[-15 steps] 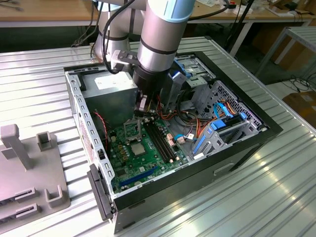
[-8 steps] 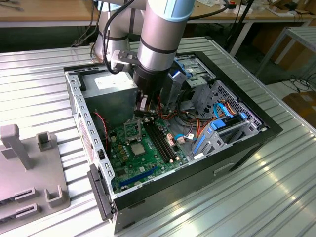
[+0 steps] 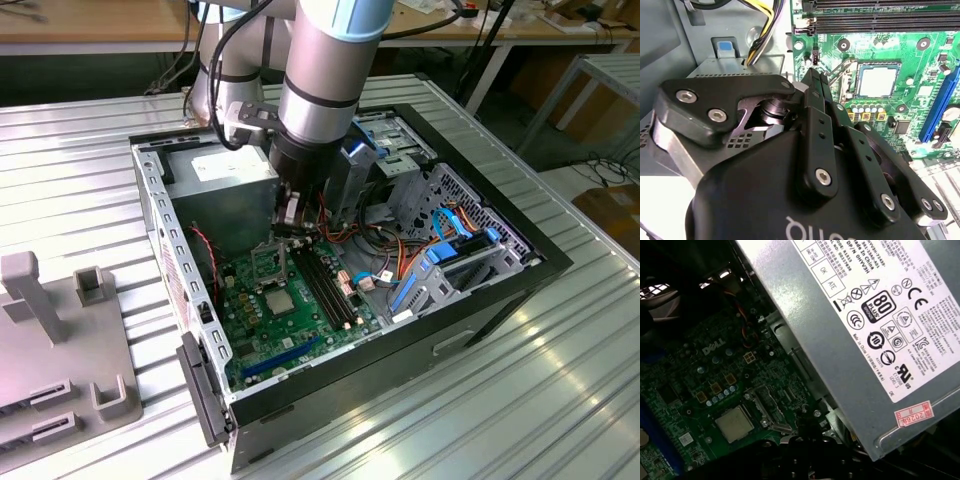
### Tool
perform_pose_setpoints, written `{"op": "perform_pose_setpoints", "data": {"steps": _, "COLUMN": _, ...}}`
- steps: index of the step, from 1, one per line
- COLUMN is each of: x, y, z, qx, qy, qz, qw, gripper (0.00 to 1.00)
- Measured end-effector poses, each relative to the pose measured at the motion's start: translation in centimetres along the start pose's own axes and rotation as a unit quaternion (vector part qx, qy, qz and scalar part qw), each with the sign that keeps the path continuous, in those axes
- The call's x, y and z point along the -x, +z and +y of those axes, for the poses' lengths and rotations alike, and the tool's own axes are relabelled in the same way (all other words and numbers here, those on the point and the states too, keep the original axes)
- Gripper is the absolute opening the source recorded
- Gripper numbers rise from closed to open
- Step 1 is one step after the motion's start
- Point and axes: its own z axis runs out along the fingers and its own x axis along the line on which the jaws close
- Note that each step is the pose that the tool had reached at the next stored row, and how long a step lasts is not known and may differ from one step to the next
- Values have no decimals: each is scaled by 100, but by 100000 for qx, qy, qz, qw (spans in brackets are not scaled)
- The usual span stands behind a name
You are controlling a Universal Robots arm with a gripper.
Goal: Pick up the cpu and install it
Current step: 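Close the cpu cover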
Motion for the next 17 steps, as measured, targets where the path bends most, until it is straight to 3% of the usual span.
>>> {"op": "perform_pose_setpoints", "data": {"steps": 10, "x": -1, "y": -18, "z": 2, "qx": -250, "qy": -1328, "qz": 452, "qw": 99990, "gripper": 15}}
{"op": "perform_pose_setpoints", "data": {"steps": 17, "x": -3, "y": -24, "z": 5, "qx": -326, "qy": -2038, "qz": 586, "qw": 99977, "gripper": 15}}
